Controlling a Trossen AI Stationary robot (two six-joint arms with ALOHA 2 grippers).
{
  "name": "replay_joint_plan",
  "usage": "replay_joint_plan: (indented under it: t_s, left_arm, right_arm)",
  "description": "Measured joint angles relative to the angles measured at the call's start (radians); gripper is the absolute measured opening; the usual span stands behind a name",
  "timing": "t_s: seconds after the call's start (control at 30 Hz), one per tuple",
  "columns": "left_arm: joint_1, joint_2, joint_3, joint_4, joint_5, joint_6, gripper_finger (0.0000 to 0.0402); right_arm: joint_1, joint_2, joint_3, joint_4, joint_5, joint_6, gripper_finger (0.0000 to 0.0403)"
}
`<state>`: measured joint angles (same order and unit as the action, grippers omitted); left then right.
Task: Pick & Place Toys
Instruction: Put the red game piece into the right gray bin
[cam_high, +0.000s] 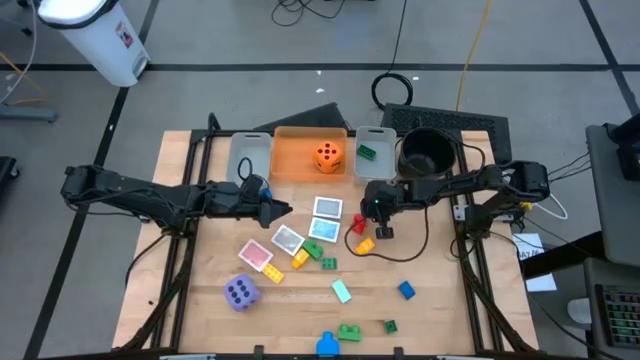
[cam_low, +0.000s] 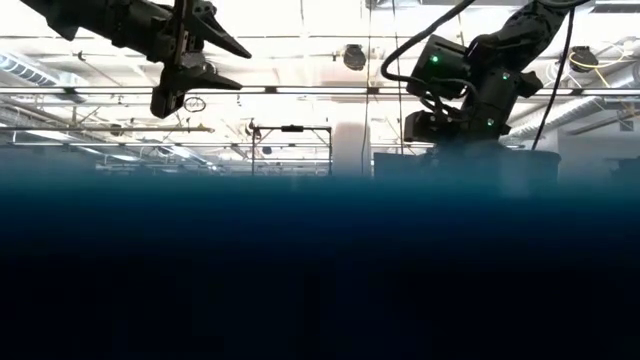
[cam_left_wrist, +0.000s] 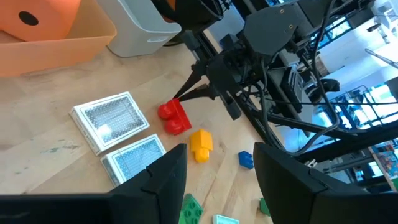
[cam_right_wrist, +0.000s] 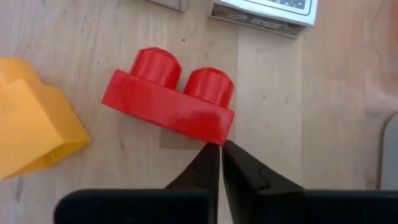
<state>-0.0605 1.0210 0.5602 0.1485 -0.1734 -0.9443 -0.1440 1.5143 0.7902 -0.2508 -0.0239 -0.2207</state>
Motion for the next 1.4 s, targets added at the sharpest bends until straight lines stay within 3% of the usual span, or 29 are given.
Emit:
replay_joint_plan:
  t_s: [0.27,0.57,0.8,1.07,1.2,1.4]
  left_arm:
    - [0.000,0.000,0.000,0.000,0.000,0.000,0.0189]
    - [0.000,0.000,0.000,0.002,0.000,-0.002,0.0189]
    - [0.000,0.000,0.000,0.003,-0.001,0.015,0.0189]
    - [0.028,0.000,0.000,0.004,-0.008,0.026,0.0189]
    - [0.044,0.000,0.000,0.007,0.012,0.026,0.0189]
    - [0.067,0.000,0.000,0.005,0.040,0.030,0.0189]
  right_arm:
    - [0.000,0.000,0.000,0.000,0.001,0.027,0.0003]
    - [0.000,-0.106,0.001,-0.021,-0.004,0.056,0.0043]
    - [0.001,-0.225,0.002,0.038,-0.007,0.074,0.0120]
    - [-0.024,-0.215,0.002,0.261,-0.014,0.174,0.0222]
    - [-0.054,-0.173,0.010,0.266,-0.109,0.187,0.0244]
    - [-0.066,-0.056,0.111,0.195,-0.241,0.102,0.0239]
